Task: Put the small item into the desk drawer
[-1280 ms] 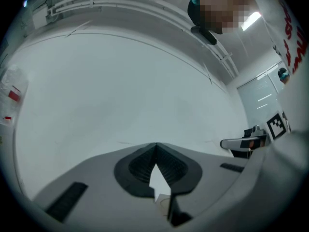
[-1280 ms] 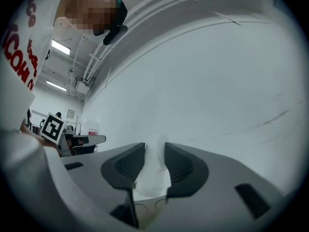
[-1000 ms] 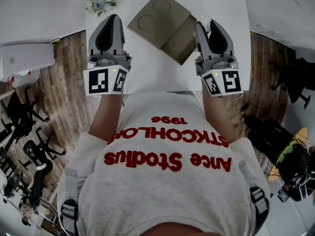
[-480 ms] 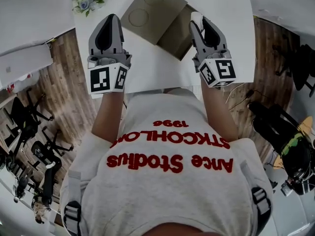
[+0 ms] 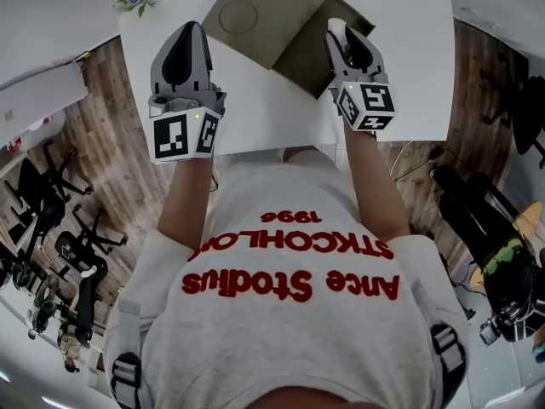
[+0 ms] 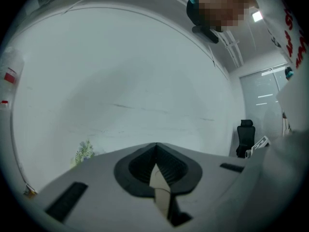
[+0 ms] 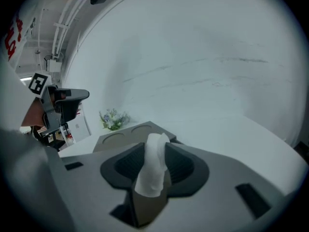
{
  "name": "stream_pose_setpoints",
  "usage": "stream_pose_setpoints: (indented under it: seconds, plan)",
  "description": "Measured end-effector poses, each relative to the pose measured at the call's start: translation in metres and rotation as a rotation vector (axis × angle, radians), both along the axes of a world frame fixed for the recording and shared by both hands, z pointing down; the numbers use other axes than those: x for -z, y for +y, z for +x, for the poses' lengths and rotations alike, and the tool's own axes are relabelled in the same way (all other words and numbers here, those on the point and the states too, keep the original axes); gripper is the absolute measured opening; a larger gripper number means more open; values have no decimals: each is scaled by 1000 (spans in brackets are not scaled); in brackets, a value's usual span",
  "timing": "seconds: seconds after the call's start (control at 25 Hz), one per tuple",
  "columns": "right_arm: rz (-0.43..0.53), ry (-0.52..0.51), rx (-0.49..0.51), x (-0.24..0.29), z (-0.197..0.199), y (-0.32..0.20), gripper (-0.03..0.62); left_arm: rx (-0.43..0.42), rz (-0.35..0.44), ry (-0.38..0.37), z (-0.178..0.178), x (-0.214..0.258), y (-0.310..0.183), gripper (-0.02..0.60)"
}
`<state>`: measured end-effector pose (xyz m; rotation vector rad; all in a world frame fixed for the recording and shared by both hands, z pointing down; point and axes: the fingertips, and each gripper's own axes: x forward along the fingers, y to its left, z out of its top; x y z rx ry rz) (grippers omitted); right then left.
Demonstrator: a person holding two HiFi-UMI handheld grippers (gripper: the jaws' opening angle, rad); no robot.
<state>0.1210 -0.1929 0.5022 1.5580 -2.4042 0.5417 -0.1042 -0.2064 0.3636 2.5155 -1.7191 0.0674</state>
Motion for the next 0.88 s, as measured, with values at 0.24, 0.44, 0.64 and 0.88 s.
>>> stream_pose_setpoints:
  seconds: [0.24, 0.44, 0.64, 0.88]
  plan:
    - [-128, 56, 13, -32, 0, 3, 160, 3, -24, -4, 4, -11, 3, 6]
    - [-107, 48, -2, -27, 10, 3, 96, 5, -27, -9, 11, -12, 5, 5]
    - [-27, 17, -2, 3, 15, -6, 25, 13, -5, -10, 12, -6, 1, 5]
    - [103, -3, 6, 60, 16, -16, 8, 27, 35, -6, 6, 10, 0, 5]
